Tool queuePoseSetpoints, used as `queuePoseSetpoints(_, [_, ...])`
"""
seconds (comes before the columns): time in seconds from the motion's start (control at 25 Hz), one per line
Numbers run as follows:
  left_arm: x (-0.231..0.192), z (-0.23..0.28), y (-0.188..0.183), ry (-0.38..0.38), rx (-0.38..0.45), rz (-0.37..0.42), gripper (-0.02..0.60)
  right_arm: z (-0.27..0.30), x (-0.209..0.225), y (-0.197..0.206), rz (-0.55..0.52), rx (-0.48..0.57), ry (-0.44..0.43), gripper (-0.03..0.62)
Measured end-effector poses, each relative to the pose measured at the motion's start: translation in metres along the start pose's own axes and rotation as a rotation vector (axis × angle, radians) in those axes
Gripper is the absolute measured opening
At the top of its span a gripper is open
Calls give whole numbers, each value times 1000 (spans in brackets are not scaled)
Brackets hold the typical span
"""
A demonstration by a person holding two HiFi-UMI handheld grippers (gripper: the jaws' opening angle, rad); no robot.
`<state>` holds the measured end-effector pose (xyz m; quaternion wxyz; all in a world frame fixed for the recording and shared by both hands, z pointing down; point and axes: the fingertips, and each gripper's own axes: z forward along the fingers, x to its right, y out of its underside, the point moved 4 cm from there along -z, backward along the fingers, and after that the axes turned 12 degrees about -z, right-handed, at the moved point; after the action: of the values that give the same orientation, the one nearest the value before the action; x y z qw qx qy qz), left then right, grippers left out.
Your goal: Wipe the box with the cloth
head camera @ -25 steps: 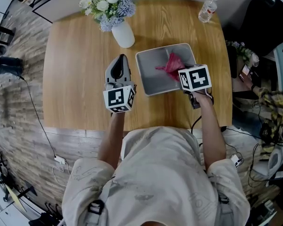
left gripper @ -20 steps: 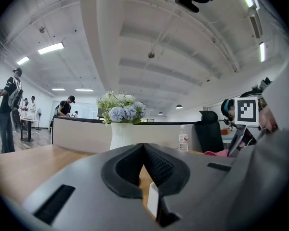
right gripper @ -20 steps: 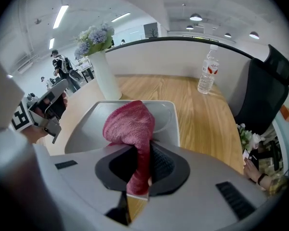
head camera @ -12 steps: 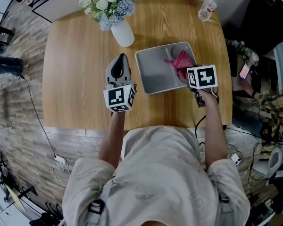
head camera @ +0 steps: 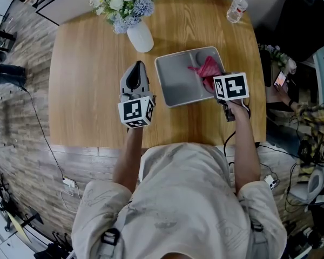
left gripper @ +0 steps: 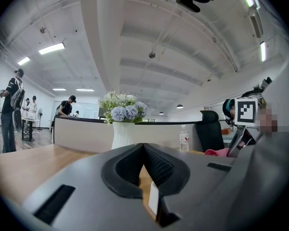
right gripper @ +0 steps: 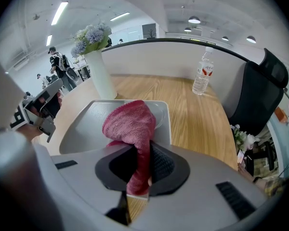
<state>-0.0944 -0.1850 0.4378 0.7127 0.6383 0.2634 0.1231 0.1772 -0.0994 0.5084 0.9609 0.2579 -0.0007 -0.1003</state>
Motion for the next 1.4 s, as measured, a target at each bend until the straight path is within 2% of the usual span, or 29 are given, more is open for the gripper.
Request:
queuePoseSetpoints(0.16, [-5,-2,-2,-8,3,0,11,-9,-7,-8,-6,33,-3,63])
queuePoseSetpoints(0.36, [-16,-5,-7,-36,14,3,10,-33,-48,-41,-52,162,-102,63])
queuePoseSetpoints(0.48, [-23,-8,-10,-57,19,4,10,-39,-80,-53,-108,193,-164,63])
queuePoseSetpoints(0.92, [-41,-17,-15,-102,29,7,9,-28,-181,-54,-230,177,-385,63])
queuePoseSetpoints(1.16, [-45,-19,-16,-111,32,6,9,-3,-206,-39,-260,115,-413,63])
queuePoseSetpoints(1.4, [-47,-19,-13,-114,21,3,9,5,-205,-33,-224,107,-416,63])
